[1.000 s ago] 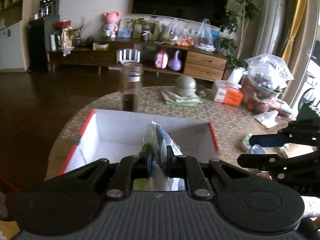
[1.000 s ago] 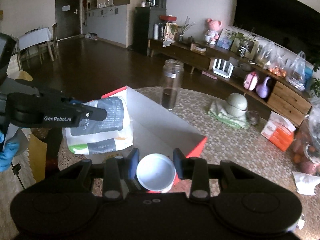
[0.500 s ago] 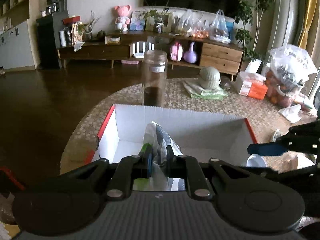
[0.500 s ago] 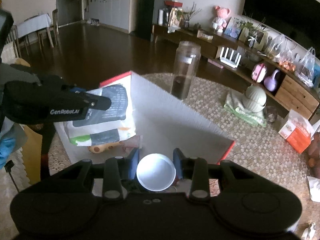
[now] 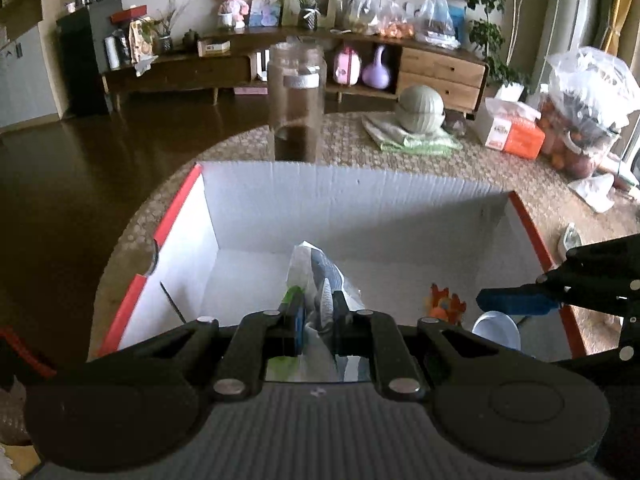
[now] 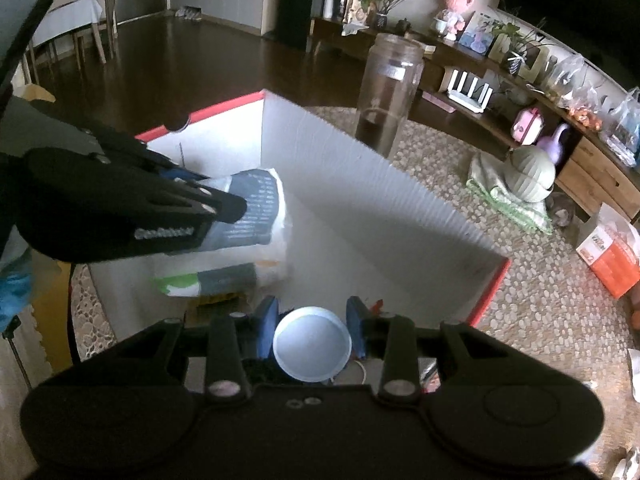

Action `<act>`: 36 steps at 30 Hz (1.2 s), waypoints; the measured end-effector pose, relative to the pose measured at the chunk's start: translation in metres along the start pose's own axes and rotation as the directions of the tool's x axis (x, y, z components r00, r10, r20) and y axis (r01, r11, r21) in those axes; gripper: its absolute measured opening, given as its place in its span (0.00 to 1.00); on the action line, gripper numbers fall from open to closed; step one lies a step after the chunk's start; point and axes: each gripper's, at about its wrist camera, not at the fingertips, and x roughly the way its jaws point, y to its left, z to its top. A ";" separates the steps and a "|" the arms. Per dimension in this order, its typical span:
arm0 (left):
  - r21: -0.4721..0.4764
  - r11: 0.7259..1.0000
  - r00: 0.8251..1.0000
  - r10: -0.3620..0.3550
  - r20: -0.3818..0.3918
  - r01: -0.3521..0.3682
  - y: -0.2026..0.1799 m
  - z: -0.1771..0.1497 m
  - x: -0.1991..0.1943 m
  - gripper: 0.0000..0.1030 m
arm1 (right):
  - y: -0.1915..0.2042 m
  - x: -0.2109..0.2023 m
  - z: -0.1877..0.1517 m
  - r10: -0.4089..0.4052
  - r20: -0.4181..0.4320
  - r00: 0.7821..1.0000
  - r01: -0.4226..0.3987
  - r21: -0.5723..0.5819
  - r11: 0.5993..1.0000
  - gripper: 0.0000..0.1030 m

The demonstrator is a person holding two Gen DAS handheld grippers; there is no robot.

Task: Organize objects
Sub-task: 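Lower and open the left gripper releasing the bag while the right releases the cap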

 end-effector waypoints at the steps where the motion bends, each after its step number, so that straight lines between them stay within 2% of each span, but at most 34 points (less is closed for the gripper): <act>1: 0.003 1.000 1.000 -0.002 -0.005 0.002 -0.001 0.000 0.001 0.12 | 0.001 0.001 -0.001 0.001 -0.004 1.000 -0.001 -0.003 1.000 0.36; 6: 0.028 0.999 0.998 -0.026 -0.050 0.027 -0.009 -0.006 0.010 0.12 | 0.003 0.004 -0.004 0.007 -0.020 1.000 -0.008 -0.002 1.000 0.38; 11: 0.062 0.998 0.997 -0.018 -0.076 0.023 -0.016 -0.011 0.013 0.12 | 0.001 -0.002 -0.007 0.040 -0.019 0.999 -0.040 0.004 0.999 0.41; 16: 0.075 0.997 0.995 -0.010 -0.101 0.017 -0.019 -0.012 0.015 0.13 | -0.001 -0.013 -0.012 0.047 0.002 0.999 -0.047 -0.001 0.999 0.56; 27: 0.067 0.998 0.992 -0.001 -0.127 0.010 -0.021 -0.014 0.008 0.25 | -0.006 -0.039 -0.020 0.065 0.043 0.997 -0.066 0.022 0.998 0.59; 36: 0.070 0.997 0.991 0.004 -0.135 0.006 -0.031 -0.018 -0.003 0.26 | -0.011 -0.067 -0.031 0.075 0.089 0.993 -0.078 0.039 0.996 0.59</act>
